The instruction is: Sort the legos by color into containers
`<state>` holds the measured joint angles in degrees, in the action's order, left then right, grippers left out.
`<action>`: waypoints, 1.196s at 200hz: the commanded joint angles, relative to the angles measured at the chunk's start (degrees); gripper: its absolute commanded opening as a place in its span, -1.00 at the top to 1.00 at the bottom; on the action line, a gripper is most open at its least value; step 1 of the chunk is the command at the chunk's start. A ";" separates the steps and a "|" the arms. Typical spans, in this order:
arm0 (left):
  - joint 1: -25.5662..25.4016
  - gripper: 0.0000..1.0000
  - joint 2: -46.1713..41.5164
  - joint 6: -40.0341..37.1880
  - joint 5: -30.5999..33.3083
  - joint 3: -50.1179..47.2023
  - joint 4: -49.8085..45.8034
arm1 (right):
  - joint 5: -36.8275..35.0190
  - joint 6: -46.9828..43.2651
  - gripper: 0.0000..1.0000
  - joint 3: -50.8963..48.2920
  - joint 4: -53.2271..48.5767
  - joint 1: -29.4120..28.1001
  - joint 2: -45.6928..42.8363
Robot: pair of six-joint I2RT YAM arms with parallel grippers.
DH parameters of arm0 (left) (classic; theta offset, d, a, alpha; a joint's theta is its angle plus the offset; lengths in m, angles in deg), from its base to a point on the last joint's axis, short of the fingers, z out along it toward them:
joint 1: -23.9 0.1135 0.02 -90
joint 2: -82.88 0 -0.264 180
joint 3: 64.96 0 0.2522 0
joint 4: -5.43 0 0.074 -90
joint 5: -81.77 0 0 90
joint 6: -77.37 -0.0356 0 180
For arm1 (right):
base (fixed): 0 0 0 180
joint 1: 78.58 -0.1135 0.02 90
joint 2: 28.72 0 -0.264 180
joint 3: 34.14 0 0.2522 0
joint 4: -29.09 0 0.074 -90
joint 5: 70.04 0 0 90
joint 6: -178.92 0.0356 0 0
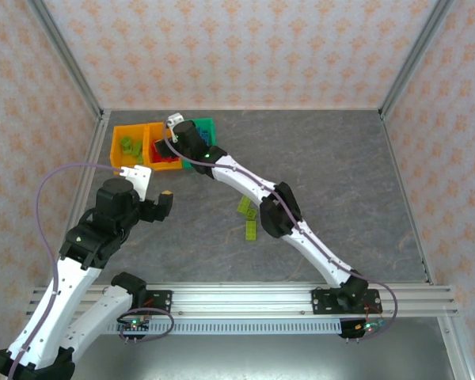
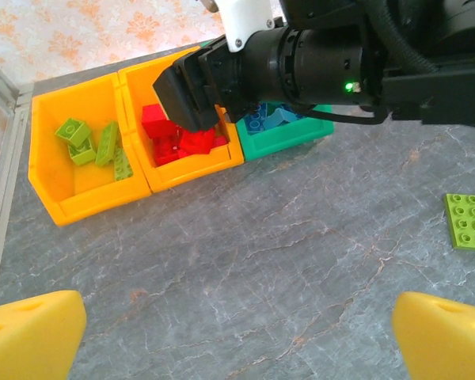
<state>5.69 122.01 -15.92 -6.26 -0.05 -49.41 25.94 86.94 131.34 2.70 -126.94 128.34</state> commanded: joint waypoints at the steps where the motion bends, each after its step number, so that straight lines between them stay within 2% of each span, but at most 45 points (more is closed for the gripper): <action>1: 0.55 -1.00 0.09 -0.06 0.55 -0.56 0.07 | 0.44 2.14 -0.67 -4.68 -6.92 -0.41 -13.50; 29: 0.64 -1.00 0.16 -0.07 0.61 -0.50 -0.01 | 0.05 3.82 -0.69 -20.09 -12.70 -0.24 -27.94; 43: 0.66 -1.00 0.53 0.29 1.21 -0.91 0.21 | 0.60 4.34 -0.70 -31.23 -13.88 -0.16 -36.73; 79: 0.64 -1.00 3.75 6.60 7.47 -2.48 0.66 | 1.85 7.60 -0.72 -59.92 -9.90 -0.16 -59.63; 92: 0.64 -1.00 4.74 9.10 5.04 -0.80 -0.36 | 1.60 9.43 -0.73 -68.93 -9.07 -0.16 -67.40; 122: 0.55 -1.00 7.90 20.89 -7.23 2.13 -0.65 | -0.93 14.87 -0.78 -85.36 -9.84 -0.15 -83.74; 141: -0.56 -0.99 11.57 28.48 -12.77 2.16 0.22 | -4.33 19.02 -0.81 -92.08 -12.50 -0.07 -92.21; 152: -3.52 -0.98 14.18 30.66 -14.35 1.53 2.25 | -6.46 21.49 -0.83 -95.01 -14.40 -0.07 -95.95; 171: -12.11 -0.99 19.84 32.22 -9.84 1.39 6.22 | -9.44 25.12 -0.88 -99.48 -16.20 0.06 -101.03; 186: -16.73 -0.99 26.23 33.58 -8.94 2.28 9.69 | -10.37 27.44 -0.94 -102.32 -16.59 0.45 -103.79; 219: -23.97 -0.97 41.43 36.77 -5.36 7.90 14.37 | -12.62 30.72 -1.00 -105.37 -17.54 0.89 -106.66; 239: -25.11 -0.93 50.37 36.99 -4.91 12.77 15.55 | -13.61 31.77 -1.00 -105.79 -18.75 1.07 -107.21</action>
<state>-18.05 165.75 18.46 -14.23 7.19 -38.39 16.19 115.13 26.40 -13.91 -126.20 22.48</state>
